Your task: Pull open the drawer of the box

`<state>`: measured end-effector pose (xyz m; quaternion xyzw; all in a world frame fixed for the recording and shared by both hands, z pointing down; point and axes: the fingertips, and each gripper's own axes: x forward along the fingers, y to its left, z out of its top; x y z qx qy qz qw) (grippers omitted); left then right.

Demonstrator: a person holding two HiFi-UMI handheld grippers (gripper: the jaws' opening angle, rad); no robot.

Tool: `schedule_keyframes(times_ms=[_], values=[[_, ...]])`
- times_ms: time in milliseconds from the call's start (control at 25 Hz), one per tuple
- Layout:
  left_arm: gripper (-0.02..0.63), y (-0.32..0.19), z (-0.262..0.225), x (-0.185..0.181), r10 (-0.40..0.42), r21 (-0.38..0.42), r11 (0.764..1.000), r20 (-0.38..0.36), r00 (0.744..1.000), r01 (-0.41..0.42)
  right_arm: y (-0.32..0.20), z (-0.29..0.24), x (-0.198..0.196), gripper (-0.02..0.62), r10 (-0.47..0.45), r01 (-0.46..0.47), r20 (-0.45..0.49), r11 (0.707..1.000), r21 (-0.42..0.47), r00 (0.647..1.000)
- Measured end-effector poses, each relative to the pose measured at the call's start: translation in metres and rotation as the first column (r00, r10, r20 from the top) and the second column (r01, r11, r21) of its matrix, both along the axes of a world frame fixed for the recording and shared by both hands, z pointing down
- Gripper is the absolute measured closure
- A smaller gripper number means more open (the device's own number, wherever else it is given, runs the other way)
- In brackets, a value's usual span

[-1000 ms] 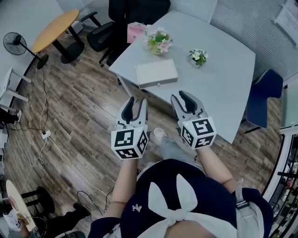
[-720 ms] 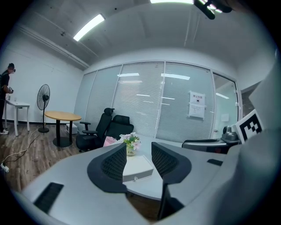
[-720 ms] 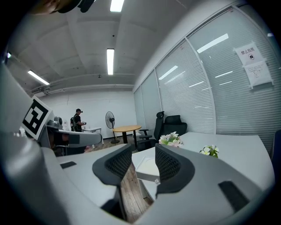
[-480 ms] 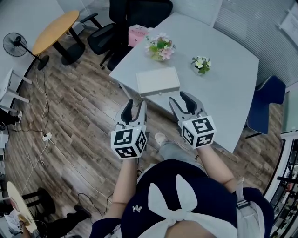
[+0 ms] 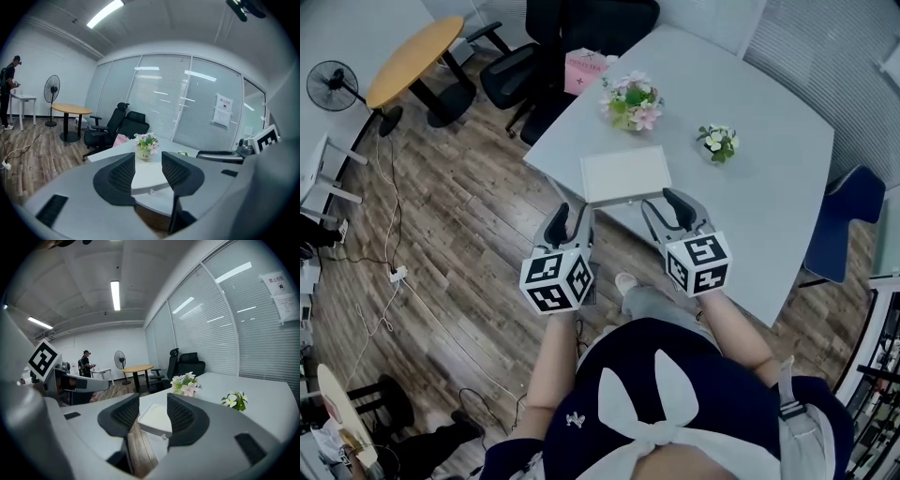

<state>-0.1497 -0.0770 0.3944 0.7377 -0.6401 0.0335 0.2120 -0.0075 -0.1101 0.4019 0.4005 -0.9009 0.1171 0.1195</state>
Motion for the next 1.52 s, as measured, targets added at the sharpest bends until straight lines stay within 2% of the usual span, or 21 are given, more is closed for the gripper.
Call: schedule_keyframes(times_ms=[360, 760, 960, 1200, 1520], values=[[0.437, -0.046, 0.036, -0.014, -0.006, -0.117, 0.993, -0.008, 1.000, 0.005, -0.034, 0.029, -0.015, 0.419, -0.037, 0.034, -0.044, 0.997, -0.074, 0.998], [0.437, -0.073, 0.091, -0.020, -0.006, -0.260, 0.966, -0.037, 0.999, -0.003, -0.045, 0.079, -0.023, 0.419, -0.094, 0.072, -0.101, 0.978, -0.198, 0.991], [0.437, -0.086, 0.115, -0.020, -0.012, -0.320, 0.947, -0.067, 0.998, -0.011, -0.044, 0.108, -0.024, 0.416, -0.129, 0.089, -0.117, 0.951, -0.297, 0.985], [0.437, -0.099, 0.144, -0.022, -0.024, -0.388, 0.922, -0.066, 0.997, -0.003, -0.045, 0.144, -0.029, 0.416, -0.156, 0.098, -0.112, 0.908, -0.407, 0.981], [0.438, -0.108, 0.178, -0.024, -0.027, -0.466, 0.885, -0.053, 0.998, -0.001, -0.048, 0.185, -0.032, 0.416, -0.156, 0.080, -0.115, 0.865, -0.495, 0.981]])
